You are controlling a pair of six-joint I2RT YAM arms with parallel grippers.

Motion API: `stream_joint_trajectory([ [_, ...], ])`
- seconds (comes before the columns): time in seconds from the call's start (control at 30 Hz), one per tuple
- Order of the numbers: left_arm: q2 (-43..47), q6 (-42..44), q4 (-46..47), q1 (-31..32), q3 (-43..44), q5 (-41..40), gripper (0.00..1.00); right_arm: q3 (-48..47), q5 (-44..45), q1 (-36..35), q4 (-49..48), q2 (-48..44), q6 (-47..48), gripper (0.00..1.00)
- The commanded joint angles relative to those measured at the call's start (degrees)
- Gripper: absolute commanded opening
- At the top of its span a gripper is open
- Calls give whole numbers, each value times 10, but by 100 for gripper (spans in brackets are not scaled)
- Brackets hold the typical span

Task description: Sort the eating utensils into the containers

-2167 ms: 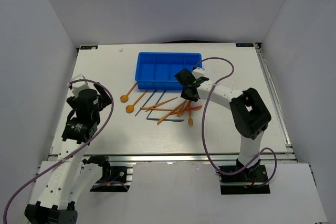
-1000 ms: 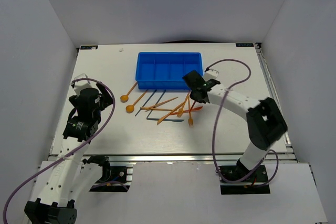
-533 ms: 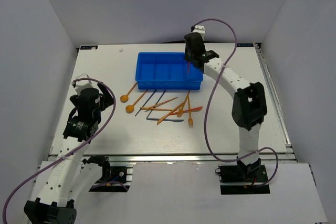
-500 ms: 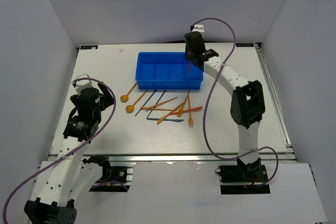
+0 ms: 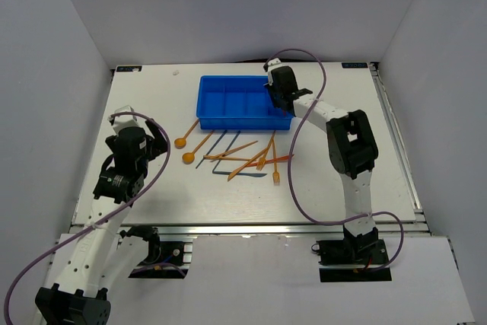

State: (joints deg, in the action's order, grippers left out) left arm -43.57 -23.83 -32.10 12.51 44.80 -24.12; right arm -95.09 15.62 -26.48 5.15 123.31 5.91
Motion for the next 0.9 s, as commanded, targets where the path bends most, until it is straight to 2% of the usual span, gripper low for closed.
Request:
stream_joint_trajectory([
  [0.0,0,7,9,1,-1,10,98,7,-9,-1,-66,-26,21,0],
  [0.03,-1,7,10,1,-2,11,98,3,-3,0,-63,-25,20,2],
  [0.07,-2,7,8,1,-1,11,98,-2,-1,-1,-56,-25,19,12],
  [0.1,-2,7,8,2,-1,11,98,-4,5,-1,-43,-25,10,39],
  [0.13,-2,6,7,1,-1,8,98,-4,18,-1,-32,-36,2,45],
  [0.17,-1,6,8,1,-1,8,98,-2,17,-1,-30,-44,-3,47],
  [0.27,-3,7,8,2,-1,12,98,8,22,-2,-30,-88,-27,67],
  [0.3,-3,7,8,2,-1,13,98,5,22,-2,-23,-98,-33,70],
  [0.4,-3,7,8,1,-1,13,98,-24,49,-13,36,-136,-64,72],
  [0.5,0,6,8,1,-1,9,98,-19,128,-51,139,-177,-151,73],
  [0.53,1,6,8,1,-1,7,98,-5,194,-63,169,-203,-188,74],
  [0.57,1,5,6,1,-1,5,98,11,227,-90,229,-216,-278,74],
  [0.6,0,4,5,1,-1,1,98,61,283,-105,257,-247,-334,74],
  [0.63,0,4,5,1,-1,0,98,95,295,-135,269,-263,-419,73],
  [0.67,-1,4,5,1,-1,0,98,131,299,-147,269,-282,-420,72],
  [0.7,-2,3,5,1,-1,0,98,167,297,-159,258,-297,-491,69],
  [0.73,-3,3,4,1,-1,0,98,233,283,-168,247,-325,-519,66],
  [0.8,-3,2,3,1,-1,-1,98,288,275,-197,197,-345,-565,64],
  [0.87,1,2,3,3,-1,-2,98,331,260,-215,162,-348,-566,59],
])
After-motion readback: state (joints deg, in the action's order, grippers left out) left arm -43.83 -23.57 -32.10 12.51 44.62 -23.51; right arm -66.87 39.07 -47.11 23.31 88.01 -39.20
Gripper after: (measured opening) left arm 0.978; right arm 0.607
